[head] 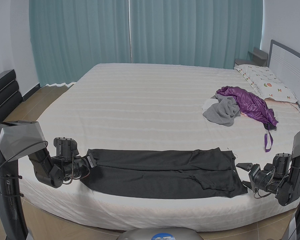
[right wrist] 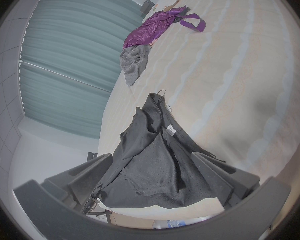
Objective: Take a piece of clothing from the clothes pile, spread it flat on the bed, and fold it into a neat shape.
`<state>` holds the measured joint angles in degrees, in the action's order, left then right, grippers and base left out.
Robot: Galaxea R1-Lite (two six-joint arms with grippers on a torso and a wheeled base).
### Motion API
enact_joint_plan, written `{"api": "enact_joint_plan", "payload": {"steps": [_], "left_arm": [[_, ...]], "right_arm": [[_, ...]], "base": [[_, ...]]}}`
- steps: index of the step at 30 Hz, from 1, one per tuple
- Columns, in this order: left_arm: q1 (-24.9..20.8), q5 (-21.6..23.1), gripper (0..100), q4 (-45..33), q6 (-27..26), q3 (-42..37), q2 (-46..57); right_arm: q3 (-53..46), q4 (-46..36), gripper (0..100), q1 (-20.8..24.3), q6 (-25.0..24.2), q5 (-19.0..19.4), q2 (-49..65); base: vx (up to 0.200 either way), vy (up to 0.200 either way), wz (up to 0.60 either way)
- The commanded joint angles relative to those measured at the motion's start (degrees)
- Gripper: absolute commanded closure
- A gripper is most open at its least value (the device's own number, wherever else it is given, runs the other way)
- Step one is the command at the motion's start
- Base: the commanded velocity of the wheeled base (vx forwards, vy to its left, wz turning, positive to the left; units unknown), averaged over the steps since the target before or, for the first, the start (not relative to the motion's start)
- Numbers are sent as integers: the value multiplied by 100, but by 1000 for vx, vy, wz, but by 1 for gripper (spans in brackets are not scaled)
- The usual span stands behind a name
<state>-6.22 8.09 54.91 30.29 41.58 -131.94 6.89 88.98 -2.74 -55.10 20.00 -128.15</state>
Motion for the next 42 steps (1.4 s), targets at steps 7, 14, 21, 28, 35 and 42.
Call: {"api": "enact_joint_plan", "payload": {"steps": [7, 14, 21, 28, 35, 42], "left_arm": [[-2, 8, 100, 11, 179, 87, 1], [-11, -1, 100, 249, 381, 140, -16], [-46, -1, 100, 249, 381, 157, -16], [-81, -10, 100, 257, 390, 184, 54], [-231, -177, 100, 249, 609, 157, 300], [-345, -414, 100, 178, 609, 166, 564]], "right_arm": [[14, 76, 0, 2, -1, 3, -8], [14, 76, 0, 2, 8, -5, -8], [14, 76, 0, 11, 8, 3, -17], [14, 76, 0, 19, -1, 3, -17], [14, 76, 0, 11, -1, 3, -8], [6, 76, 0, 19, -1, 3, 0]], "base": [[0, 0, 0], [0, 0, 0], [0, -171, 0], [0, -200, 0], [0, -200, 0], [0, -200, 0]]}}
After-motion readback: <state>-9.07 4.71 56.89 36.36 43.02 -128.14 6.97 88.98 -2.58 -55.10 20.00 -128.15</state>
